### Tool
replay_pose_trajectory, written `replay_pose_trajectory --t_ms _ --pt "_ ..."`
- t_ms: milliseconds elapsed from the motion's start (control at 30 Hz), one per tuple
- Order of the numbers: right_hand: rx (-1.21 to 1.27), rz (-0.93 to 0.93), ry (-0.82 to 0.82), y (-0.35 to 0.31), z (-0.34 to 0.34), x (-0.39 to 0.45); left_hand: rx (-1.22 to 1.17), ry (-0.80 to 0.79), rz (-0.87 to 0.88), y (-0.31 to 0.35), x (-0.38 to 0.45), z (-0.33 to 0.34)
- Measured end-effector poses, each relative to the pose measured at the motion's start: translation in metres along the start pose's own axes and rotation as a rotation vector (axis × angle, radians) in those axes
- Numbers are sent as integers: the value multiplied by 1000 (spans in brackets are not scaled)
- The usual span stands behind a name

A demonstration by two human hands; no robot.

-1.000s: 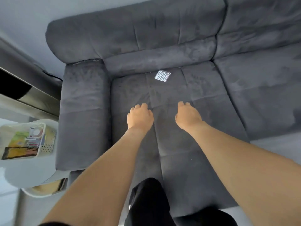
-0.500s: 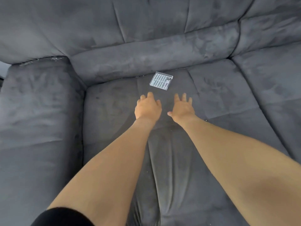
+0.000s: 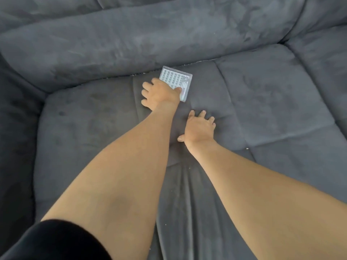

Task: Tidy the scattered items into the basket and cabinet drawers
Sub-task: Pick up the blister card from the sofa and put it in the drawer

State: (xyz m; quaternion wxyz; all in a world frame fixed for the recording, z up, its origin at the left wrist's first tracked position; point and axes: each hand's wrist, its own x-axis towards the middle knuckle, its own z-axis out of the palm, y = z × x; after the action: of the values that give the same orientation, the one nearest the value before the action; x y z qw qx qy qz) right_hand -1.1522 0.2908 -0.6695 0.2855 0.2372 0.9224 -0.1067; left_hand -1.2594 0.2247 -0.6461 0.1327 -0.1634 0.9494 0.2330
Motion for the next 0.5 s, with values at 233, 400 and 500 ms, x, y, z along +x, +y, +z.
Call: replay_pose_trajectory --t_ms 233,400,500 --pt "18 -115 -65 17 -32 -38 -682 -116 -185 -47 -79 -42" --pt "79 -212 56 75 -49 -154 -836 -149 -251 -94 -183 -95" --pt "146 -303 168 96 -62 -238 -841 -151 -248 -113 -258 -129"
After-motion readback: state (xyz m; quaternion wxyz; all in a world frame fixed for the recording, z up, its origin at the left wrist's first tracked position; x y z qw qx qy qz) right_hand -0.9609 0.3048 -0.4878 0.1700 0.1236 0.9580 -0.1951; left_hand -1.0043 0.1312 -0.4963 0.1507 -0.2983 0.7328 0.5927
